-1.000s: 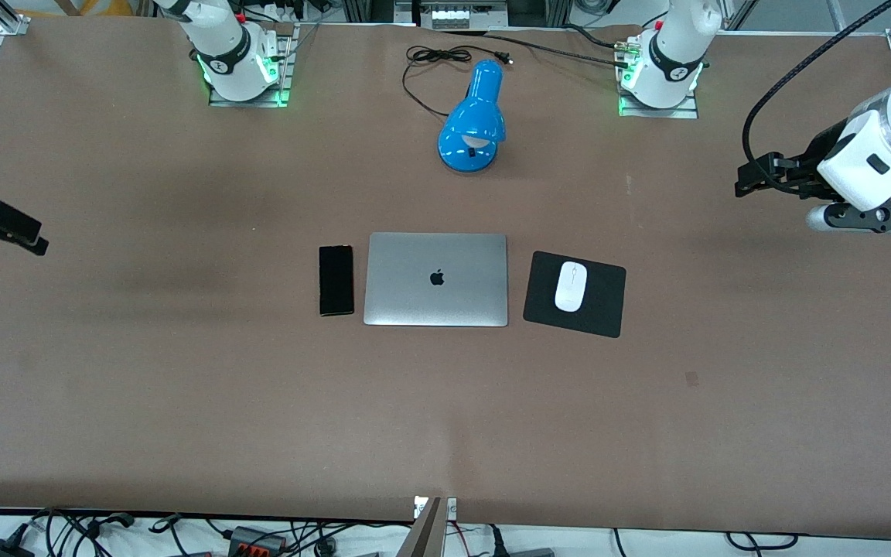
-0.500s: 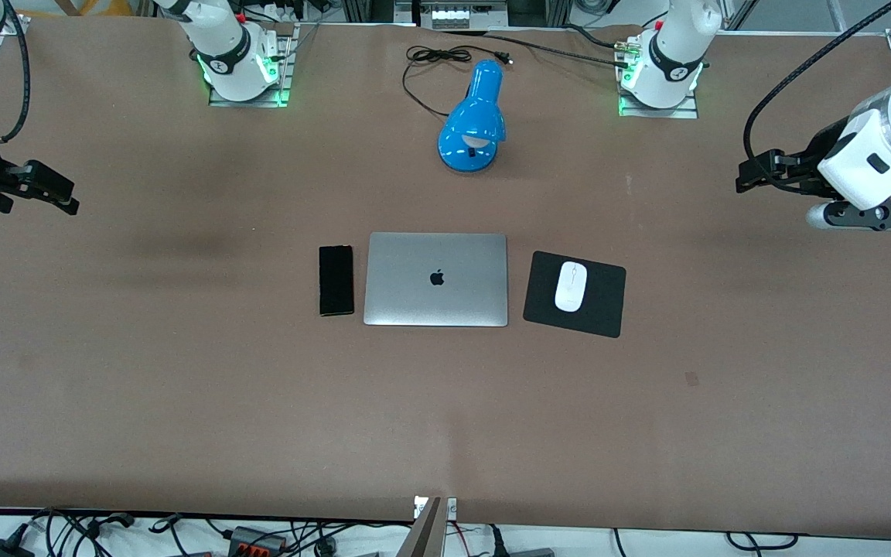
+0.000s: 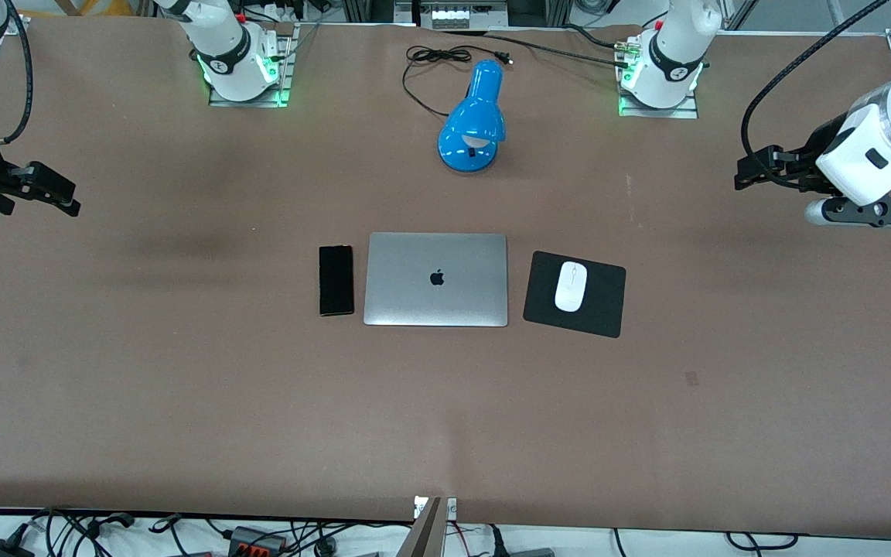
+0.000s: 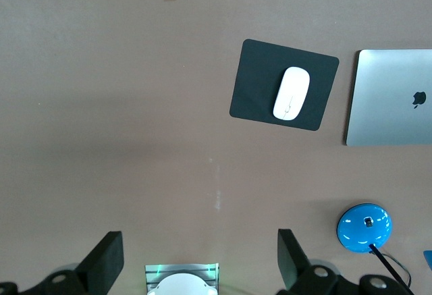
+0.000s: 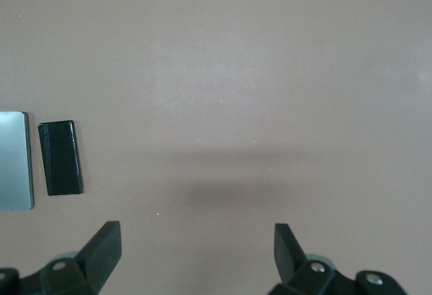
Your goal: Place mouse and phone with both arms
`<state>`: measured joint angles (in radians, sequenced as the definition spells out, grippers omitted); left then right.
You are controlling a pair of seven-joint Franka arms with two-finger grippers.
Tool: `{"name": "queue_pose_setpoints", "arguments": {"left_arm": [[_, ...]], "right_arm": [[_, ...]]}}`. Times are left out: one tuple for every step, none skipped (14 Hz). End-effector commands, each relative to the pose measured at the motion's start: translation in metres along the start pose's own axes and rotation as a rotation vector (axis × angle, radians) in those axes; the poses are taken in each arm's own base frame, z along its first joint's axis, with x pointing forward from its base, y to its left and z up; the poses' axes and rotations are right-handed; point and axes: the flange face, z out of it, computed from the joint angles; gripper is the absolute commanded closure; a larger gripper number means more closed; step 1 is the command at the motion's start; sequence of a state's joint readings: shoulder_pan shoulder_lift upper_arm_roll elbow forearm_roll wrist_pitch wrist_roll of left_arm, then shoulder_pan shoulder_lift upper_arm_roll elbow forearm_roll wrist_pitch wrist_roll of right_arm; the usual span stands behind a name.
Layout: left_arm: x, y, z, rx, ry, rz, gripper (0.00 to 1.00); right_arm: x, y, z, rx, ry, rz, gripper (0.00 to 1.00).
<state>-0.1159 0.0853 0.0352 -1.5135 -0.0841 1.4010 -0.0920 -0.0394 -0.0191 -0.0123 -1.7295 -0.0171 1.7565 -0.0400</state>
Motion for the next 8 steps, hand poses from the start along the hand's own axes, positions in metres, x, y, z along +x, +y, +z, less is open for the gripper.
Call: {"name": "queue_pose_setpoints", "arguments": {"left_arm": [[-0.004,0.000,-0.006,-0.004,0.000,0.009,0.00],[-0.005,0.000,-0.006,-0.004,0.000,0.009,0.00],[-0.005,0.000,-0.005,-0.004,-0.002,0.009,0.00],[-0.004,0.000,-0.006,-0.004,0.000,0.009,0.00],[-0.005,-0.002,-0.006,-0.003,0.000,0.008,0.00],[-0.004,-0.006,-0.005,-0.003,-0.002,0.008,0.00],[-0.004,-0.009,-0.006,-0.005,-0.001,0.002,0.00],[-0.004,-0.009,-0.005,-0.004,-0.002,0.004,0.00]], "right_arm": [[-0.002,-0.001,-0.006,0.004,0.014,-0.012,0.00],[-0.003,-0.003,-0.007,0.004,0.016,-0.017,0.00],[-0.003,-0.003,-0.008,0.004,0.019,-0.015,0.00],[-0.002,0.003,-0.008,0.006,0.020,-0.004,0.00],[-0.003,0.006,-0.009,0.013,0.023,0.004,0.00],[-0.004,0.005,-0.011,0.025,0.030,0.007,0.00],[-0.004,0.008,-0.011,0.029,0.029,0.014,0.00],[-0.006,0.009,-0.012,0.029,0.024,0.014,0.00]]}}
